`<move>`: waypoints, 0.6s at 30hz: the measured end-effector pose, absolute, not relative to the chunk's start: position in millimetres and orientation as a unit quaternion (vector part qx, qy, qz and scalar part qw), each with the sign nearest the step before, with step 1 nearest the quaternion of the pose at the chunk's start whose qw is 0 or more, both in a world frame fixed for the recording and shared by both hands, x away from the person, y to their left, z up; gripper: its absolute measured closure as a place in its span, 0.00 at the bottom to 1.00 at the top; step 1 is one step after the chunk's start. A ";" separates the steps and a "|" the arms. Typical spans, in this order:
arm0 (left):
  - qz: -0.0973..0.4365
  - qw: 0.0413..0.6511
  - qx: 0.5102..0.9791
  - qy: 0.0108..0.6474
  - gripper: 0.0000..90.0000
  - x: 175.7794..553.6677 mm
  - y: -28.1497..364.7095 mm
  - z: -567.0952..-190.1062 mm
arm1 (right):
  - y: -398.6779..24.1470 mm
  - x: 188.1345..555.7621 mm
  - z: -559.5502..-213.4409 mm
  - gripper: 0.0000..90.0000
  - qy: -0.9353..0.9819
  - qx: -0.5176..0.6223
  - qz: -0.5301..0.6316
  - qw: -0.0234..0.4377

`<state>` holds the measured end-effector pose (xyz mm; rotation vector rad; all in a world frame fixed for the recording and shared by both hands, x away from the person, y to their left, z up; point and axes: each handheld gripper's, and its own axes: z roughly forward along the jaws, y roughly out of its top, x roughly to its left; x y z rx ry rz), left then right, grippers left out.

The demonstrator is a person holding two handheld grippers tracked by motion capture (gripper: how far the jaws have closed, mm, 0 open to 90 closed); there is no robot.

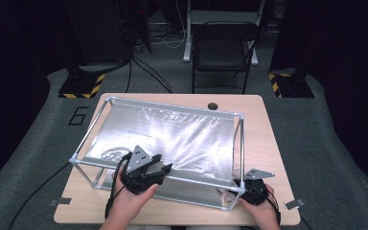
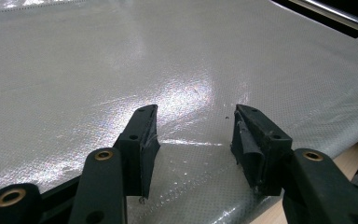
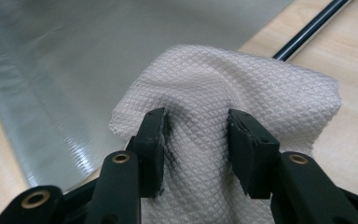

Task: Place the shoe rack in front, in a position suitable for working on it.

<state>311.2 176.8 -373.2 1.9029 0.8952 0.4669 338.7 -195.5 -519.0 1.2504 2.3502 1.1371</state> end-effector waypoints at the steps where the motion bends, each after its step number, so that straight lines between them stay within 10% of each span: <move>1: 0.191 0.474 0.778 0.366 0.55 311.2 176.8 -373.2 | -195.5 338.7 -519.0 0.64 0.806 0.429 0.390 0.123; 18: 0.187 0.477 0.776 0.369 0.56 310.0 176.5 -373.9 | -197.4 383.5 -518.0 0.65 0.791 0.458 0.384 0.131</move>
